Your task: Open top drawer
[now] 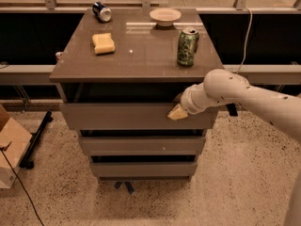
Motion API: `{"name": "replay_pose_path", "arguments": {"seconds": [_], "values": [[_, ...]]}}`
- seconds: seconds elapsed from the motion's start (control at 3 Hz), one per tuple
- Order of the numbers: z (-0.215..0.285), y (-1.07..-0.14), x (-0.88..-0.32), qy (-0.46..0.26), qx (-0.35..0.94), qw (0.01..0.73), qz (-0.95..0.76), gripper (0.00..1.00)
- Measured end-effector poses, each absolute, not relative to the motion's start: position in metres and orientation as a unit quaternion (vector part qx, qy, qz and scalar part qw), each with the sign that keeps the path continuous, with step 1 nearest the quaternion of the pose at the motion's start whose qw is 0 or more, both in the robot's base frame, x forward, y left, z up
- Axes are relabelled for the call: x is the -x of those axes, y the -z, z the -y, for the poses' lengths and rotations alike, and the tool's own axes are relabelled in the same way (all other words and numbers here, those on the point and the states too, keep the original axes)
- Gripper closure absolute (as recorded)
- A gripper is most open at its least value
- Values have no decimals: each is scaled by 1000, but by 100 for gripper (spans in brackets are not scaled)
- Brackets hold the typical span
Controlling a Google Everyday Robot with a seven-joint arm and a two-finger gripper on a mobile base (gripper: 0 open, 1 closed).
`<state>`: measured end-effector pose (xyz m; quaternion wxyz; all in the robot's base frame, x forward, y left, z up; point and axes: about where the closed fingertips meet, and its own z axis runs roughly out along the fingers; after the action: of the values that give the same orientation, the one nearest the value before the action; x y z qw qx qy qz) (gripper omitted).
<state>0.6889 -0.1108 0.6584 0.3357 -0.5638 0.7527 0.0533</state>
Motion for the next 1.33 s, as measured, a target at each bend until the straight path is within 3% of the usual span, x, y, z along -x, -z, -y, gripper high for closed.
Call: {"name": "replay_pose_path", "arguments": {"seconds": [0.67, 1.0, 1.33], "values": [[110, -661, -667, -63, 569, 321, -755, 33], [110, -660, -667, -64, 569, 320, -755, 2], [109, -660, -667, -64, 569, 320, -755, 0]]}}
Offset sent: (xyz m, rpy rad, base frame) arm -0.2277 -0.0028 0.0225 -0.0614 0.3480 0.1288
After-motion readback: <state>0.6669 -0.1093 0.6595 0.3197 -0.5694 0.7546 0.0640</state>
